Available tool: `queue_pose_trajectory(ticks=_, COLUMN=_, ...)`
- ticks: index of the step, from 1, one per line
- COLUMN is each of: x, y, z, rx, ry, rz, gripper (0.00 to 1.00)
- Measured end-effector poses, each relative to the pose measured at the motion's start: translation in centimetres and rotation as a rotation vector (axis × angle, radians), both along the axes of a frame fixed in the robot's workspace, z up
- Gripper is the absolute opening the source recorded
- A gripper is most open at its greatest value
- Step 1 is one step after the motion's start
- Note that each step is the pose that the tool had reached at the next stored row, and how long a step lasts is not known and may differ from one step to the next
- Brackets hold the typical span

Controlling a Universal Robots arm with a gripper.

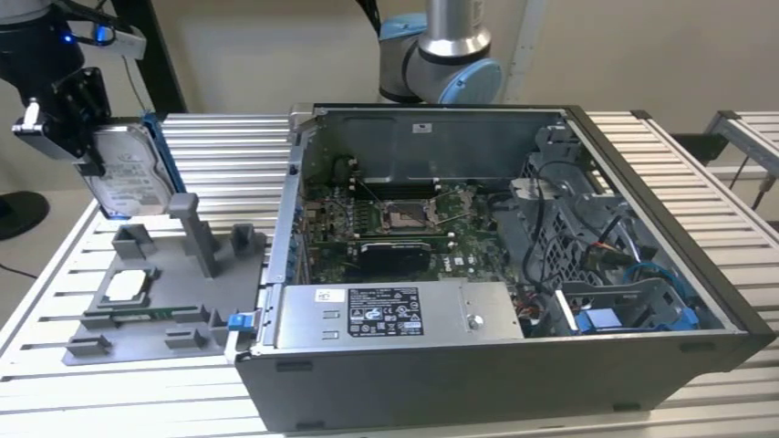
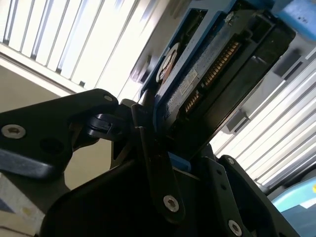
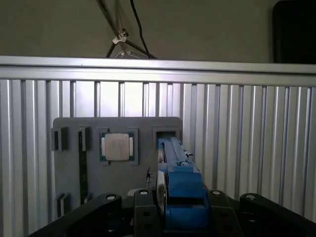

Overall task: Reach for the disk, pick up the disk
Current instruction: 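Pick up the disk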

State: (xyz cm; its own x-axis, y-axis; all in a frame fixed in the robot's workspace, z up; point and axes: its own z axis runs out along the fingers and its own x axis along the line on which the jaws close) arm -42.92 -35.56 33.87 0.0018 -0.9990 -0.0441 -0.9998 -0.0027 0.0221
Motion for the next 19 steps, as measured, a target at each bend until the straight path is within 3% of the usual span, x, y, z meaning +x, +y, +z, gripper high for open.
queue_pose_trajectory(ticks=19, x=0.0, y=0.0, z=2.57, rx=0.0, ry=-0.0001, rz=0.0, gripper=0.0)
